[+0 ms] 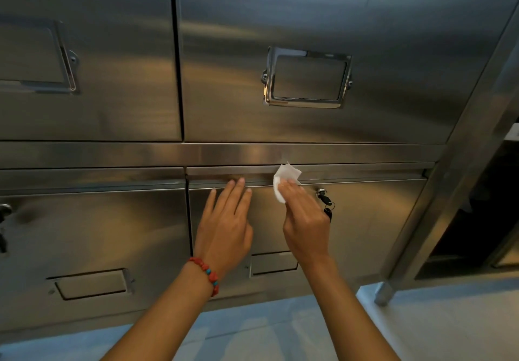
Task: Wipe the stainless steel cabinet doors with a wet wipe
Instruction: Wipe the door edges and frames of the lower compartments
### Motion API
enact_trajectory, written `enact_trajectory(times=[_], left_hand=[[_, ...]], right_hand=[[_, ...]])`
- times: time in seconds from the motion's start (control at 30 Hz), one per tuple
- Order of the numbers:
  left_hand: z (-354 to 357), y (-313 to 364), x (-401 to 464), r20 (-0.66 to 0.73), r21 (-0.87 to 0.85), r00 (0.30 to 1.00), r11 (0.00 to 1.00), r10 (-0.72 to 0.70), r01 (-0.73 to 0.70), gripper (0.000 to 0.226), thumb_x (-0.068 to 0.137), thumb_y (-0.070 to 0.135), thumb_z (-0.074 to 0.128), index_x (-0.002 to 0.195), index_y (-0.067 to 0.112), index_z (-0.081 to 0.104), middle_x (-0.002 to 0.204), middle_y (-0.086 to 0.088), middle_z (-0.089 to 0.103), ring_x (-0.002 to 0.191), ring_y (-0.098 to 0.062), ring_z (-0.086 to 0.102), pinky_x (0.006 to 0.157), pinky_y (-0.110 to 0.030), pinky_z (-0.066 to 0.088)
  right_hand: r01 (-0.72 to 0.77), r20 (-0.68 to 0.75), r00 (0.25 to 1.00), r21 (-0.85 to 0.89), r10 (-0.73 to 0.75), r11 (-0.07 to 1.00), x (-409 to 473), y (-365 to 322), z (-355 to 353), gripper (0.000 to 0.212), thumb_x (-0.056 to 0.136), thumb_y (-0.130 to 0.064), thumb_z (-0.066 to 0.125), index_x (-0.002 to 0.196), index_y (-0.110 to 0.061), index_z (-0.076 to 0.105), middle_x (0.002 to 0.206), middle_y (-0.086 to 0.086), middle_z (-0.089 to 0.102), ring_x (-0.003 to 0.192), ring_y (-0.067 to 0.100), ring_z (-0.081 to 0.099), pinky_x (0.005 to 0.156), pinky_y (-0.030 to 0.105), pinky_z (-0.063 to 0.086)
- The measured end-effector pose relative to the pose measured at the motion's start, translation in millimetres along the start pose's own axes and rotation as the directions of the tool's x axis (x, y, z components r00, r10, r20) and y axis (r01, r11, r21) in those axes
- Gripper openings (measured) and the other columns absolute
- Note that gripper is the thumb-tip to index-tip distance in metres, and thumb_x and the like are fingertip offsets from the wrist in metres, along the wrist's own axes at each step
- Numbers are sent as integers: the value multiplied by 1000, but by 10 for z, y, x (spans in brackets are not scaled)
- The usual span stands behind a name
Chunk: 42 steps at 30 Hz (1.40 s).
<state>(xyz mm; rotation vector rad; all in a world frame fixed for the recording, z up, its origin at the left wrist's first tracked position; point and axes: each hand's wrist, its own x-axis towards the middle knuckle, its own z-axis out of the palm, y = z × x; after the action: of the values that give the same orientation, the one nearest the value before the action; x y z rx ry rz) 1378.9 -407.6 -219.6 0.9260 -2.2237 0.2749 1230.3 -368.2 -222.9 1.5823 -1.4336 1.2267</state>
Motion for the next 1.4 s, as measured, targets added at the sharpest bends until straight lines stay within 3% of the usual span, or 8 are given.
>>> enact_trajectory(times=[0.13, 0.2, 0.3, 0.57, 0.8, 1.13, 1.4], left_hand=[[44, 53, 74, -61, -60, 998, 998, 33, -37, 49, 61, 3, 74, 110, -3, 66, 117, -20, 63, 104, -33, 63, 92, -51, 45], [56, 89, 133, -84, -79, 995, 996, 45, -51, 38, 71, 8, 60, 107, -2, 67, 113, -19, 65, 99, -32, 64, 90, -48, 48], [78, 192, 241, -81, -103, 994, 991, 79, -88, 42, 77, 15, 41, 105, -1, 68, 113, -18, 65, 100, -31, 64, 91, -47, 47], [-33, 500, 606, -52, -200, 993, 973, 105, -114, 38, 80, 15, 44, 104, 1, 69, 112, -15, 66, 100, -28, 65, 91, -45, 48], [-383, 699, 827, -41, -197, 996, 977, 76, -82, 35, 82, 16, 45, 102, 2, 70, 110, -14, 67, 98, -27, 65, 89, -42, 49], [-1200, 952, 1150, 53, -203, 998, 979, 42, -30, 39, 85, 20, 42, 103, -1, 69, 110, -18, 67, 99, -31, 65, 89, -50, 47], [-2032, 1031, 1600, 82, -191, 996, 982, 25, -9, 37, 87, 20, 43, 106, 1, 68, 113, -16, 66, 102, -29, 64, 90, -46, 49]], right_hand=[[-4, 7, 1000, -20, 4, 1000, 21, 50, -56, 50, 58, 28, 69, 102, 4, 70, 105, 18, 69, 100, 30, 66, 80, 45, 57], [-1, 0, 1000, -39, 1, 999, 54, 90, -91, 47, 62, 27, 68, 103, 4, 70, 106, 18, 69, 101, 30, 66, 80, 43, 56], [-1, 6, 1000, -85, 1, 996, 69, 184, -147, 43, 67, 23, 63, 105, 4, 69, 109, 17, 68, 104, 28, 65, 83, 41, 56], [-65, 68, 995, -129, 75, 990, 191, 362, -405, 40, 72, 21, 53, 104, 3, 70, 109, 16, 68, 106, 26, 64, 84, 41, 55], [-108, 135, 983, -118, 124, 987, 505, 315, -710, 49, 58, 26, 70, 102, 4, 70, 108, 16, 68, 103, 27, 66, 81, 43, 56], [-162, 252, 949, -132, 191, 978, 1181, -28, -1412, 47, 57, 25, 74, 101, 7, 70, 107, 20, 67, 101, 32, 65, 81, 46, 56], [-182, 300, 928, -159, 223, 970, 2106, -333, -1892, 45, 61, 19, 77, 103, 5, 69, 109, 18, 67, 103, 30, 64, 85, 46, 54]])
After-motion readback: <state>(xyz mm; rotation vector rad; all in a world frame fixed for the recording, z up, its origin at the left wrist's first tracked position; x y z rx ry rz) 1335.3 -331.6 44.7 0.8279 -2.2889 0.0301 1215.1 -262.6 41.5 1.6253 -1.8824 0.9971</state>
